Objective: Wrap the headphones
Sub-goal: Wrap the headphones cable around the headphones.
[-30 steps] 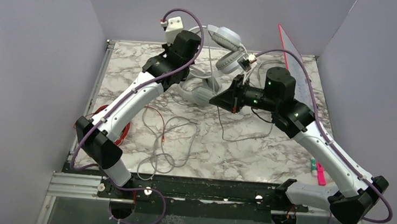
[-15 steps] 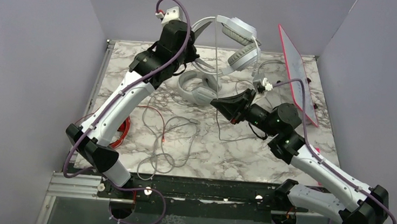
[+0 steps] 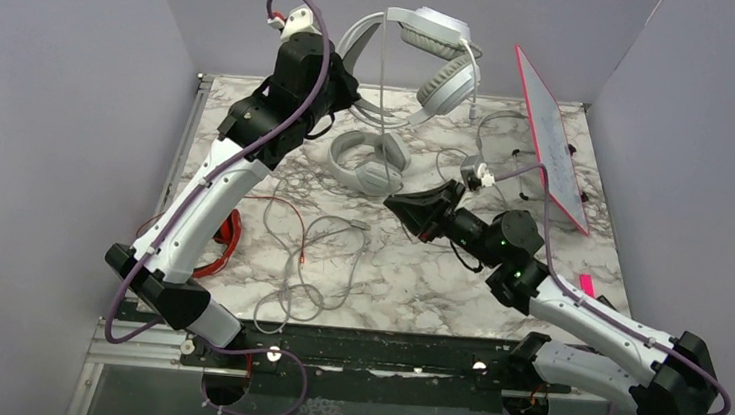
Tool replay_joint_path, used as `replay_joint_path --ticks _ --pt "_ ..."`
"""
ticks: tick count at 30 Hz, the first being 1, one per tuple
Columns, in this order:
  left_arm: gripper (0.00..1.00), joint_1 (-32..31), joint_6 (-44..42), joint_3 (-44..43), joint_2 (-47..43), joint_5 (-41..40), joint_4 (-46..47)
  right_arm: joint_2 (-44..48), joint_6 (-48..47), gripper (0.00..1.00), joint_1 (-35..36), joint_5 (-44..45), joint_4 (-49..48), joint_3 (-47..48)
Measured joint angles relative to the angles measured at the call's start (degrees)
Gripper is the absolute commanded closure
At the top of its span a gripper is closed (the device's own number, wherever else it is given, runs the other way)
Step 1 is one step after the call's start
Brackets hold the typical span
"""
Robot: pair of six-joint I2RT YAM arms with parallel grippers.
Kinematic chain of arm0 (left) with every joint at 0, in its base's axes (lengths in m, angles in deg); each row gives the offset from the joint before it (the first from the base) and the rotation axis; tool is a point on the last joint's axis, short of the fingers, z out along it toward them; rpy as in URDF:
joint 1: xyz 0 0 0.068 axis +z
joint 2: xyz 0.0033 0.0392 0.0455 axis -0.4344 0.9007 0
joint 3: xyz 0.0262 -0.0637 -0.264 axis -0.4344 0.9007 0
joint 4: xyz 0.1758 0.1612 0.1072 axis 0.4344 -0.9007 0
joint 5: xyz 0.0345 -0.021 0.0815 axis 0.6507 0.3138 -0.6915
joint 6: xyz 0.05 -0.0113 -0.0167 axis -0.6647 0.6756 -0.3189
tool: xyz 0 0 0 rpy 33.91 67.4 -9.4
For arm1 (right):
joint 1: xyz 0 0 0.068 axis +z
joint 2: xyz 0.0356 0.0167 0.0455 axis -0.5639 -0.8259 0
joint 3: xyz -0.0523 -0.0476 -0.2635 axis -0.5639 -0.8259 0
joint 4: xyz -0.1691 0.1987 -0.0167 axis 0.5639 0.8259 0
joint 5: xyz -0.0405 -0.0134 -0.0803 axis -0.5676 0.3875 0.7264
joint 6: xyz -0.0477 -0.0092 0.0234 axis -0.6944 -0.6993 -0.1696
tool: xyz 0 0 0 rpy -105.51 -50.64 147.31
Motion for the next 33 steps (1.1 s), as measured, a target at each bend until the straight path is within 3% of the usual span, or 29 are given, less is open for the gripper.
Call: replay_joint_path --ticks 3,10,13,25,33 --pt "1.00 0.4 0.5 0.0 -0.5 0.0 0.5 -0.3 1.1 0.81 0.1 1.4 -0.2 -2.2" --pt "1.00 0.5 0.6 0.0 -1.8 0.1 0.8 -3.2 1.2 0.38 0.1 3.1 -3.5 -5.5" --pt "1.00 0.5 0.5 0.0 -2.5 0.1 0.7 -4.4 -1.0 0.29 -0.3 3.1 -2.7 -5.1" --pt "1.00 0.5 -0.3 -1.4 -3.0 0.1 -1.0 -11.1 -9.0 0.22 -11.0 -3.2 -2.7 -5.6" --pt "1.00 0.5 -0.4 -3.8 -3.0 0.9 -1.2 -22.2 -12.7 0.25 -11.2 -11.0 -10.6 -9.0"
